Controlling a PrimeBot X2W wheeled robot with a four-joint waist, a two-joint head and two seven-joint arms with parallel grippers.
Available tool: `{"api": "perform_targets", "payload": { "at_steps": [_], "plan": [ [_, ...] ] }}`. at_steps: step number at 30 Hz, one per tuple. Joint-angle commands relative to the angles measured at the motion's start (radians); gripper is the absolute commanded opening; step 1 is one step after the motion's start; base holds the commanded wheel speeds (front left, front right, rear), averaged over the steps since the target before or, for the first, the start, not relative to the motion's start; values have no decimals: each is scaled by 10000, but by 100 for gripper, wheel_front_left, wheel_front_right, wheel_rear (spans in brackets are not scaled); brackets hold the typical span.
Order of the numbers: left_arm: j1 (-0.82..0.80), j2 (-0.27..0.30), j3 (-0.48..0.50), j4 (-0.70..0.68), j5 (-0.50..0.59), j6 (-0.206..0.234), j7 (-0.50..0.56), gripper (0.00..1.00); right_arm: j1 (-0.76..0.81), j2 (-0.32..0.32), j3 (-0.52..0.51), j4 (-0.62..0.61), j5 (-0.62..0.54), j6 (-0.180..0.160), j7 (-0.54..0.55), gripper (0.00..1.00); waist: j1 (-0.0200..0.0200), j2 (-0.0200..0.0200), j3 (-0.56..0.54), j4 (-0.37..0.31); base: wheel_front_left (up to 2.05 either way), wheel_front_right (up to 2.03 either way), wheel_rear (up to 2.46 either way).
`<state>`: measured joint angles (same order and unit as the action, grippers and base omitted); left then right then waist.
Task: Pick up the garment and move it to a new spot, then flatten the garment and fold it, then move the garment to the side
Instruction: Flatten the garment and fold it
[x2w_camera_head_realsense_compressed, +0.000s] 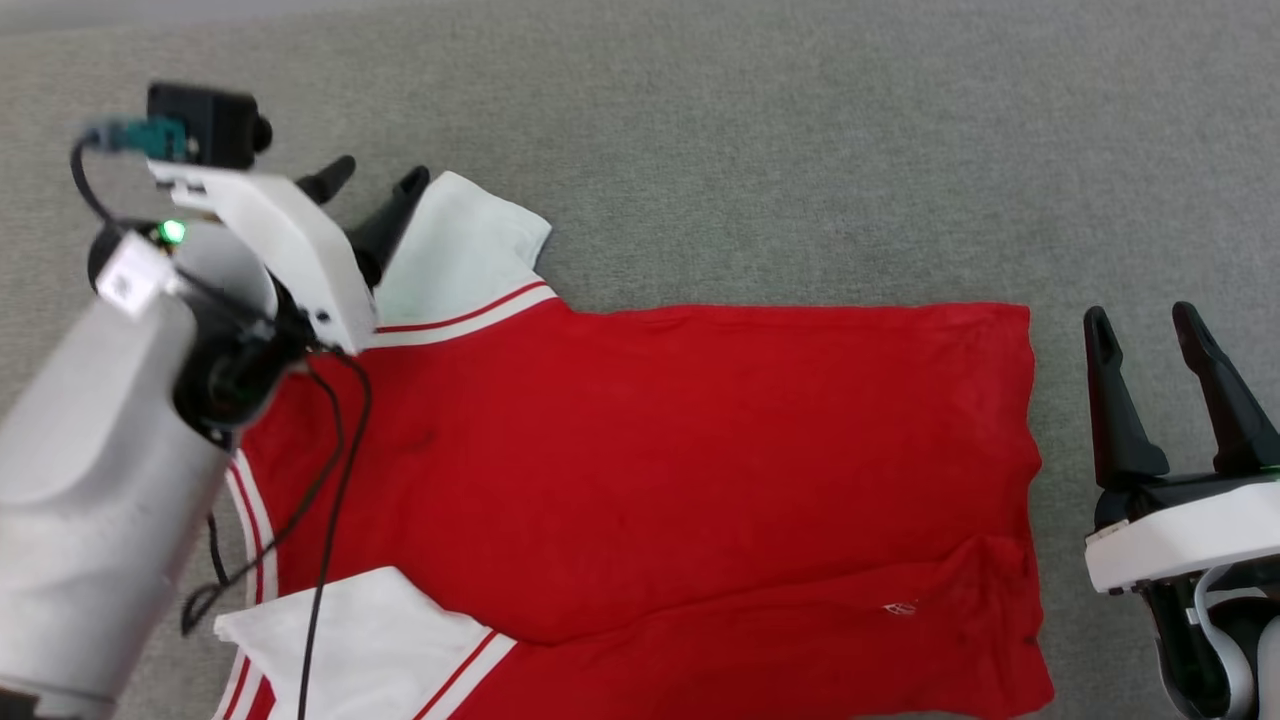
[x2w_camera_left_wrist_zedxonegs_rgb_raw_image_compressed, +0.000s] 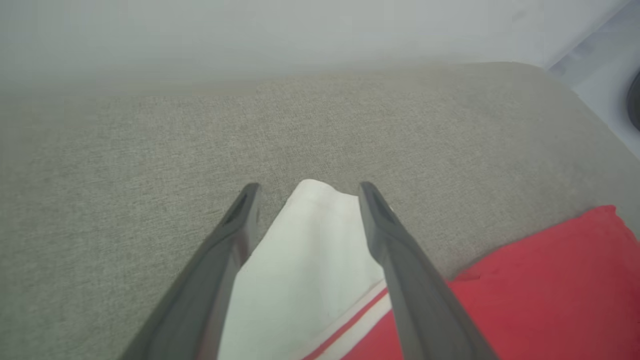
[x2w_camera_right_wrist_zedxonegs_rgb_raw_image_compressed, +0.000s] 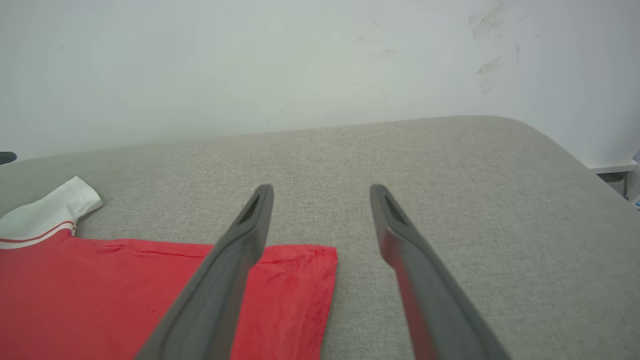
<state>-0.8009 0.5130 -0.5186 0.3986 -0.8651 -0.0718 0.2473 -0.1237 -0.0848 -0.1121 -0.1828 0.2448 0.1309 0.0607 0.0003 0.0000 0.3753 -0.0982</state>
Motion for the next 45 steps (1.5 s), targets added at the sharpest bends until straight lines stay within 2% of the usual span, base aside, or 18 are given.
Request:
{"api": "perform_targets", "payload": {
  "at_steps": [1,7,18,19,20,21,25,32,39,45],
  "plan": [
    [-507,96,-71,265,-246,-95,733,100,-198,79,-1,62,-36,-4,-79,100,-3,0,269,-211,0,0,0],
    [-1609,320,-305,1272,-966,-156,3324,100,-385,186,130,284,70,-4,-241,100,-3,0,671,-614,0,0,0],
    [-1698,192,-944,2819,-1216,-162,5272,100,-491,297,224,662,283,-4,-449,100,-3,0,1186,-1061,0,0,0],
    [-1573,180,-1083,3059,-1233,-101,5587,85,-500,305,238,692,299,-4,-448,100,-3,0,1206,-1094,0,0,0],
    [-1468,132,-1191,3236,-1259,-75,5835,40,-507,306,239,725,317,-4,-442,100,-3,0,1217,-1114,0,0,0],
    [-1405,64,-1271,3368,-1294,-85,6029,2,-525,313,242,747,340,-4,-436,100,-3,0,1229,-1129,0,0,0],
    [-1380,-259,-1479,3586,-1232,-182,6073,0,-543,325,188,866,444,-4,-317,100,-3,0,1181,-1106,0,0,0],
    [-2010,-165,-1363,3659,-1012,-347,5212,0,-688,76,-116,1269,551,-4,396,100,-3,0,794,-876,0,0,0],
    [-2344,-207,-1067,3234,-1015,-498,3867,0,-1276,-416,-551,2230,756,-4,2625,100,-3,0,286,-354,0,0,0],
    [-2578,-389,-1121,2845,-985,-520,3486,0,-2141,-1135,-88,2762,1323,-4,4584,100,-3,0,316,267,0,0,0]
  ]
}}
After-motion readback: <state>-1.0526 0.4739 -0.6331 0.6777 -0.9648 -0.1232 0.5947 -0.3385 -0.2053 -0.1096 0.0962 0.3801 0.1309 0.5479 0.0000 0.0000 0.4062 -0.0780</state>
